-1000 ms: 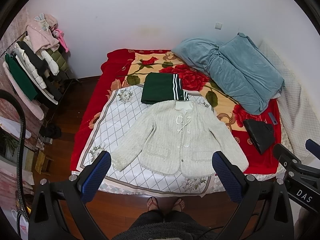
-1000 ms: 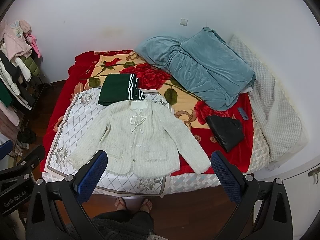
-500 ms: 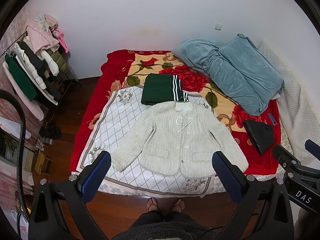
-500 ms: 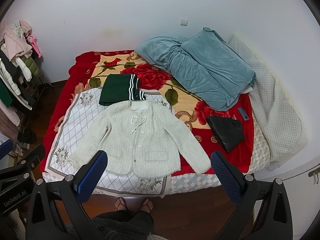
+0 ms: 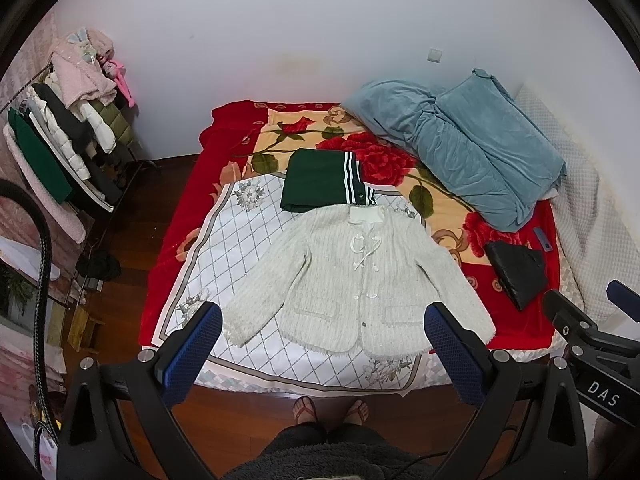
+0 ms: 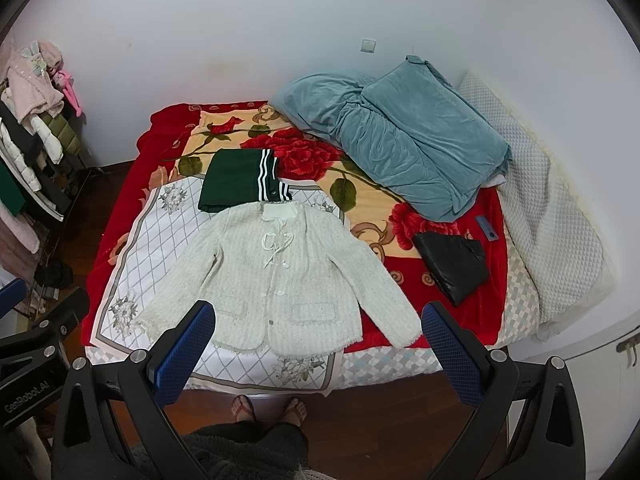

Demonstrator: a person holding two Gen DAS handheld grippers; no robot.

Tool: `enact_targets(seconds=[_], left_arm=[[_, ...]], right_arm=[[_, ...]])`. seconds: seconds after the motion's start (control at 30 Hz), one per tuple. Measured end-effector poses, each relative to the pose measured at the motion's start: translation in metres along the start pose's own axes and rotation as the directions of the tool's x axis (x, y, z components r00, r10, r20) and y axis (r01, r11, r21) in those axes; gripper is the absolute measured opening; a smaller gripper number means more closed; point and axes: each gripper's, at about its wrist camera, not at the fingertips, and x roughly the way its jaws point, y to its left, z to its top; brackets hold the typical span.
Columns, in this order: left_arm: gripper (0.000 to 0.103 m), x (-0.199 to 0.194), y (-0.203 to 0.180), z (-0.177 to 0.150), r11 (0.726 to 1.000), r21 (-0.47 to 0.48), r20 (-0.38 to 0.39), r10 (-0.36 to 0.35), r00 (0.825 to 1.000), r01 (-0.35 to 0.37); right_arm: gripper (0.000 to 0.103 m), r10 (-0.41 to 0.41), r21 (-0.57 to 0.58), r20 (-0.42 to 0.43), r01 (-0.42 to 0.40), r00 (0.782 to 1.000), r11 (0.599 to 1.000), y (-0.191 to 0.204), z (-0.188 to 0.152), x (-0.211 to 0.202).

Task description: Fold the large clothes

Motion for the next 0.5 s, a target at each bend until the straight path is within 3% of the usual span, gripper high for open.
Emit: enact_targets(seconds=[0.13, 0.23, 0.4, 0.5], left_arm=[[0.103, 0.005, -0.001, 0.009, 1.000, 0.007, 0.010, 0.000, 1.000, 0.000], [0.103, 0.017, 0.004, 0.016, 1.000, 0.016, 0.058, 0.026, 0.998, -0.027], [0.103, 0.065, 0.014, 0.027, 0.993, 0.047, 0.141, 0.097, 0.985, -0.104], [0.103, 0.102, 0.022, 0.029, 0.990, 0.045, 0.166, 0.123, 0.978, -0.132]], right_arm=[[0.103, -0.001, 0.012, -0.005, 0.001, 1.000, 1.000, -0.001, 0.002, 0.002], [0.103, -0.002, 0.040, 0.009, 0.001, 1.000, 0.999, -0.003, 0.005, 0.009], [0.103, 0.001, 0.153, 0.007, -0.002, 1.000, 0.988, -0.018, 0.004, 0.053], [0.103, 0.009, 0.288, -0.033, 0.001, 0.999, 0.958, -0.042, -0.006, 0.097]])
